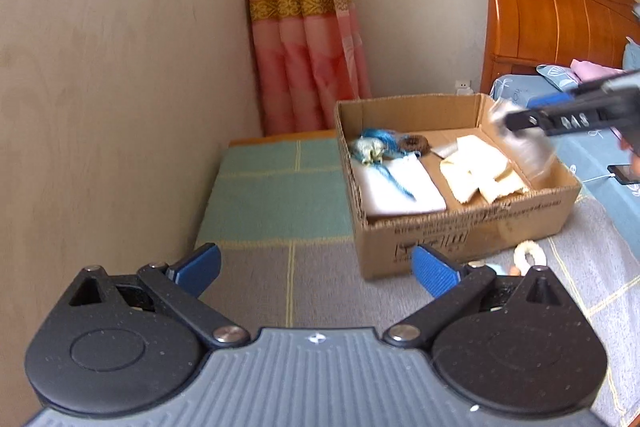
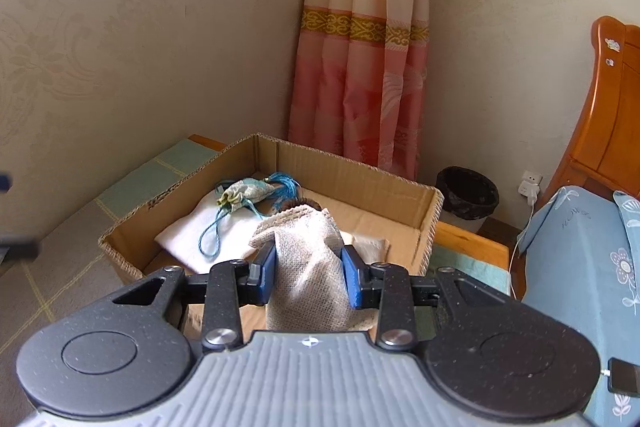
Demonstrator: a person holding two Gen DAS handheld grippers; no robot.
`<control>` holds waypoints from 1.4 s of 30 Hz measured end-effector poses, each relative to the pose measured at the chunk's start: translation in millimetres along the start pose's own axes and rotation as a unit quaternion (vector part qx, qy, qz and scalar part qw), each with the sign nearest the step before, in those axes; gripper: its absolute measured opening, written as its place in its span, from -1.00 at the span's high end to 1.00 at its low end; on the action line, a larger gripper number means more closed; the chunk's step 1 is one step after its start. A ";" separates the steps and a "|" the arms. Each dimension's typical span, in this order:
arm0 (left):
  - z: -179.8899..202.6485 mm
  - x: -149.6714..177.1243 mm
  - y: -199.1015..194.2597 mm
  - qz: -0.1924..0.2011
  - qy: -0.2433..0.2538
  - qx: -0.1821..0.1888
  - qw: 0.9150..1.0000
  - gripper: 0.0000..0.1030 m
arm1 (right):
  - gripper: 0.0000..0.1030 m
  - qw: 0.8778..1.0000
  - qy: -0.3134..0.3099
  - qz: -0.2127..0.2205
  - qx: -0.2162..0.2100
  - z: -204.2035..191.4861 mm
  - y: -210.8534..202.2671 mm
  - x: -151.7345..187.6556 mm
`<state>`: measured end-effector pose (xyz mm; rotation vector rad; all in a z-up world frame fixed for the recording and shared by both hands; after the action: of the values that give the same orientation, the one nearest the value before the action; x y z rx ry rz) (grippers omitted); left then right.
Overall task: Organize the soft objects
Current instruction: 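Drop the pouch into the box with the left tool while the right tool releases the sachet there, then move both tools back toward the pink strip and cream ring toy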
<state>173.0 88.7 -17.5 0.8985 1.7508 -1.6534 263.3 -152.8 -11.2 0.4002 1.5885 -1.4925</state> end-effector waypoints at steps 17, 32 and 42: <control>13.3 18.8 -11.2 0.012 0.019 0.033 0.999 -0.98 | -1.00 0.995 0.056 -0.034 0.073 -8.8 -38.0 34.6; 24.7 40.3 -4.8 -0.009 0.016 0.062 0.998 -0.98 | -1.00 0.979 0.145 -0.074 0.120 -14.5 -29.4 115.7; 25.5 47.0 5.6 -0.023 0.011 0.064 0.998 -0.99 | -1.00 0.972 0.178 -0.096 0.119 -15.8 14.4 123.4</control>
<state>147.3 67.6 -59.8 0.9444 1.7079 -1.8096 200.3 -176.0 -117.0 0.6988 1.7676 -1.8476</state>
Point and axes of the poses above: each gripper's, at about its wrist camera, not at the fingertips, and y roughly the way its jaws point, z to its right, x to its underside, the point moved 6 cm from there along y, roughly the way its jaws point
